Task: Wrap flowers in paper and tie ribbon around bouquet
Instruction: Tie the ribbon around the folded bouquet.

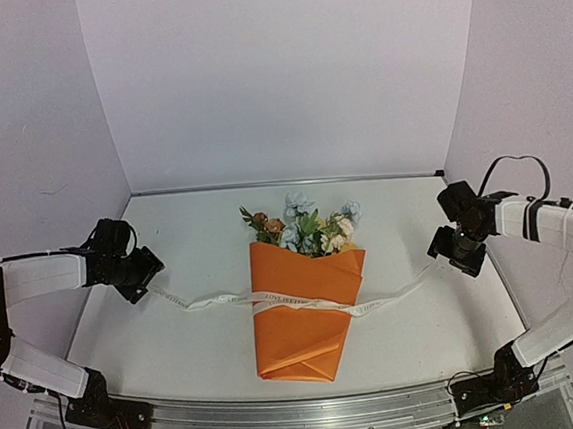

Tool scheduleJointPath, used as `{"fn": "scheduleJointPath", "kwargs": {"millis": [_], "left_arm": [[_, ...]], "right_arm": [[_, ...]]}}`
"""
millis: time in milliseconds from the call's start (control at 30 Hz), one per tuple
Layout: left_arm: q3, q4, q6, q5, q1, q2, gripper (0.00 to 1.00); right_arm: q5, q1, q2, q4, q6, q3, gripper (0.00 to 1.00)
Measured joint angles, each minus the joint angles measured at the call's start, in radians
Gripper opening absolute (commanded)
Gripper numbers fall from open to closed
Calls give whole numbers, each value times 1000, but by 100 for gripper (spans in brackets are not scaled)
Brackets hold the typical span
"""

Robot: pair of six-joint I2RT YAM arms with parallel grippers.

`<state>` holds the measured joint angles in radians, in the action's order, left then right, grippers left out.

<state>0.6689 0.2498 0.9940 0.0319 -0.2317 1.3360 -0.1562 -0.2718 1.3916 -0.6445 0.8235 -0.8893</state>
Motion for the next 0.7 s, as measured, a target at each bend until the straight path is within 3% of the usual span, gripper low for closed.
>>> {"fn": "scheduleJointPath", "kwargs": {"millis": [167, 333, 500, 700], "left_arm": [[-1, 12, 76, 40, -1, -104, 81], [-27, 2, 160, 94, -24, -155, 82], [-30, -3, 214, 98, -134, -155, 82], [-35, -50, 294, 107, -237, -110, 83]], "right_arm": [[54, -29, -182, 3, 53, 81, 84], [61, -197, -269, 21, 167, 111, 79], [37, -407, -219, 84, 290, 118, 72], [23, -575, -62, 192, 421, 114, 71]]}}
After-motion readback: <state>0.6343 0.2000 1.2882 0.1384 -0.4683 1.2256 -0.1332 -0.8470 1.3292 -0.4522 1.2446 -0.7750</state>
